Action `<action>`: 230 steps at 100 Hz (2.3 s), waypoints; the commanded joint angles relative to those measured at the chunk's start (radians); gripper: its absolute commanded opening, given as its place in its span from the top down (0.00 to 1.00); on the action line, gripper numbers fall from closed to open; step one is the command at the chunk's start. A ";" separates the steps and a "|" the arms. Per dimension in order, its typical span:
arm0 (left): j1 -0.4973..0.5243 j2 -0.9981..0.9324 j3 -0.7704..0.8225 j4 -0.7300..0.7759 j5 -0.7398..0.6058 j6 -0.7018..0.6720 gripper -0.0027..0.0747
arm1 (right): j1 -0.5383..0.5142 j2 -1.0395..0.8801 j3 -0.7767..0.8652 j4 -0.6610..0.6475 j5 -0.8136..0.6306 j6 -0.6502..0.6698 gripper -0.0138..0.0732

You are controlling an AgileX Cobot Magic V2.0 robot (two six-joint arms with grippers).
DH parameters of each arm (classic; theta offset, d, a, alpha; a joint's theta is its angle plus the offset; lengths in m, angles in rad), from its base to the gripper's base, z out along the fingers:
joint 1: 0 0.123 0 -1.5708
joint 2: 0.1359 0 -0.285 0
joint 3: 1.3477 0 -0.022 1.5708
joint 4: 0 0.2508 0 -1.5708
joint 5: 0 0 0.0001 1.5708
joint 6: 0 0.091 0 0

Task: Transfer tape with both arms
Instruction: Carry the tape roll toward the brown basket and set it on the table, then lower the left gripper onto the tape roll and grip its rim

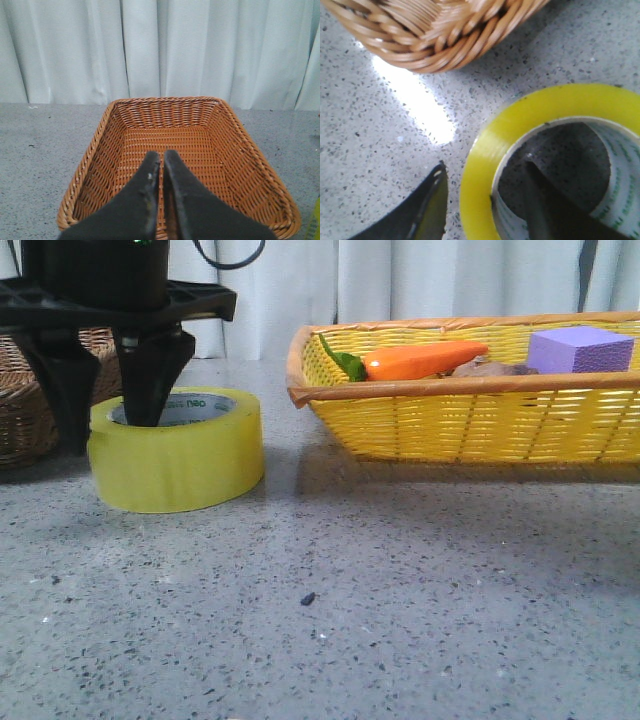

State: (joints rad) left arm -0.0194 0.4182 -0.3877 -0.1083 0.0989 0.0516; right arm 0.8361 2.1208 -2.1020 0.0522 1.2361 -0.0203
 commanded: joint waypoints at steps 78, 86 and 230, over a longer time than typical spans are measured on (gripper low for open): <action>-0.503 0.331 -0.218 -0.027 -0.042 -0.005 0.92 | -0.040 -0.641 0.031 -0.296 -0.058 0.020 0.92; -0.549 0.401 -0.246 -0.027 -0.043 -0.005 0.82 | -0.040 -0.700 0.079 -0.330 -0.089 0.039 0.92; -0.664 1.175 -0.867 -0.017 0.735 0.175 0.45 | -0.040 -1.108 0.533 -0.486 -0.243 0.201 0.92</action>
State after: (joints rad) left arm -0.6743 1.6241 -1.2237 -0.1167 0.8591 0.2243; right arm 0.8008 1.0247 -1.5472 -0.3941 1.0645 0.1783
